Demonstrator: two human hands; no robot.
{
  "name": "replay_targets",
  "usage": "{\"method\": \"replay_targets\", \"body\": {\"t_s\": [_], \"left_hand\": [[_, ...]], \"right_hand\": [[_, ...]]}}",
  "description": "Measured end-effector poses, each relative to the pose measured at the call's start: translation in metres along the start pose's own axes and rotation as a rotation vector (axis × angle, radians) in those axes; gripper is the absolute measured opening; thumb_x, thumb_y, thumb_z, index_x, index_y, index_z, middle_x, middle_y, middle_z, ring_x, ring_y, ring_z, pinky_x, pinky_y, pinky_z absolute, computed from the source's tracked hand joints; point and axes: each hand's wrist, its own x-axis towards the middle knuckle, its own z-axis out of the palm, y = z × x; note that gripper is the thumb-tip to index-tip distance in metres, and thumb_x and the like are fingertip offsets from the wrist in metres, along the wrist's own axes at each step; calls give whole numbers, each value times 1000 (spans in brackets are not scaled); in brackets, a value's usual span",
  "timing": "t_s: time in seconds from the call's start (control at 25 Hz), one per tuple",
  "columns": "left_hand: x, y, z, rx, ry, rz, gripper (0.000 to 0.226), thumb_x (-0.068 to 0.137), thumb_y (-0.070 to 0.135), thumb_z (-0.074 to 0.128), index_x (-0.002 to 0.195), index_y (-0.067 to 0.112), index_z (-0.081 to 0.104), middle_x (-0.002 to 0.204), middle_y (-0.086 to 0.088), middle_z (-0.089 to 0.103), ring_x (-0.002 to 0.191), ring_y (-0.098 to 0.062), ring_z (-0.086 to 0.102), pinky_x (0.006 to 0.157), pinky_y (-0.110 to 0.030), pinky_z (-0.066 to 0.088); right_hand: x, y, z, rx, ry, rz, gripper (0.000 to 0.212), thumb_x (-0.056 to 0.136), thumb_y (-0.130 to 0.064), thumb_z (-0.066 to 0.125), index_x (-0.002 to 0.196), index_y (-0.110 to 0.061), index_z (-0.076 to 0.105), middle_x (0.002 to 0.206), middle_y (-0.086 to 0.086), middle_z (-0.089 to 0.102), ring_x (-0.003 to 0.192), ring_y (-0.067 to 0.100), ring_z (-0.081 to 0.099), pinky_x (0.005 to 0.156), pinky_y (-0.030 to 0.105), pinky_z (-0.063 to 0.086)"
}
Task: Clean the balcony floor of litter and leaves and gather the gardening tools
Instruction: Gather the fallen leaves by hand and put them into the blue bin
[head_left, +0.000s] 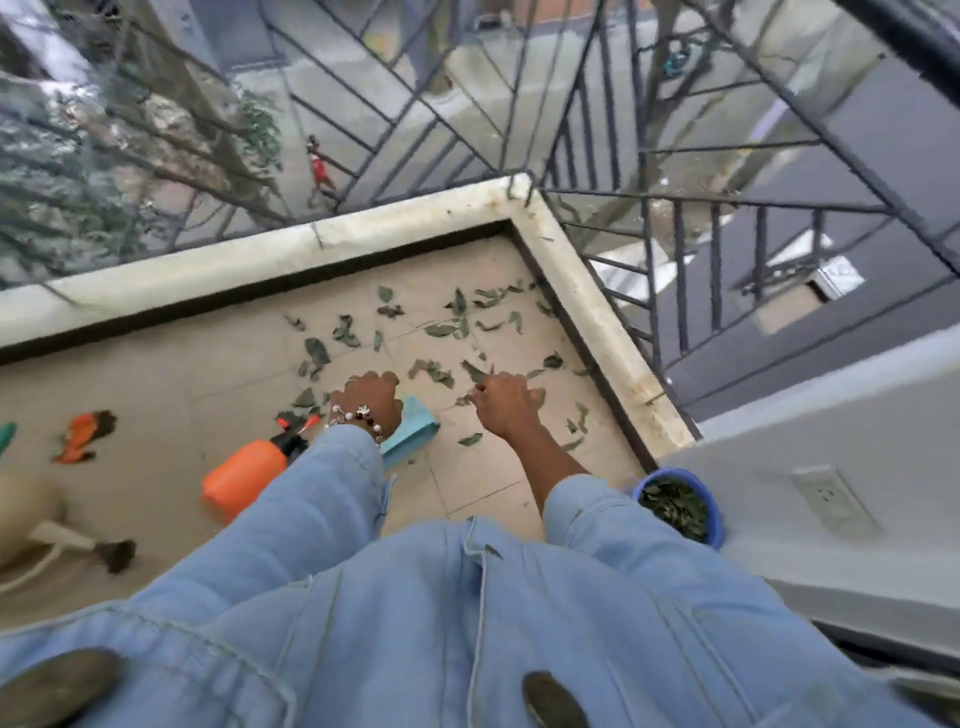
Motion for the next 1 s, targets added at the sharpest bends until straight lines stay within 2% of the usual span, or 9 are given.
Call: {"method": "replay_targets", "body": {"t_s": [0.16, 0.28, 0.44, 0.56, 0.8, 1.0], "left_hand": [[-13, -87, -3, -59, -1, -146, 43, 95, 26, 45, 139, 22, 44, 135, -10, 49, 125, -32, 46, 99, -44, 40], [-23, -169, -7, -54, 18, -225, 43, 95, 30, 47, 137, 24, 44, 134, -8, 50, 125, -32, 47, 99, -43, 40], [-29, -273, -16, -38, -10, -326, 40, 96, 27, 46, 135, 22, 46, 136, -6, 49, 127, -29, 45, 100, -42, 38], [-36, -328, -21, -39, -43, -336, 41, 97, 28, 45, 138, 22, 43, 137, -6, 48, 128, -29, 44, 100, -43, 37], [-37, -393, -31, -110, -61, -395, 39, 98, 27, 43, 137, 20, 43, 136, -7, 48, 128, -29, 43, 100, -46, 38], [-14, -425, -52, -125, -58, -398, 43, 98, 26, 43, 140, 20, 39, 138, -7, 47, 128, -30, 43, 100, -47, 37]], "right_hand": [[20, -81, 30, -48, -66, -119, 30, 96, -34, 46, 104, -14, 67, 109, 11, 63, 111, 32, 52, 93, 45, 39], [29, -156, 62, -42, -129, -180, 29, 94, -33, 47, 98, -15, 69, 105, 12, 65, 109, 34, 54, 96, 48, 40], [30, -248, 99, -69, -163, -212, 32, 97, -35, 43, 110, -14, 64, 118, 13, 57, 120, 34, 43, 97, 47, 34], [27, -303, 123, -76, -167, -233, 32, 98, -34, 43, 113, -15, 63, 119, 11, 57, 120, 33, 43, 95, 46, 34], [35, -377, 135, -162, -208, -293, 33, 98, -34, 42, 119, -17, 60, 120, 9, 58, 119, 31, 45, 92, 44, 35], [79, -423, 127, -173, -182, -330, 27, 94, -30, 48, 111, -18, 65, 114, 7, 60, 114, 31, 48, 85, 42, 35]]}}
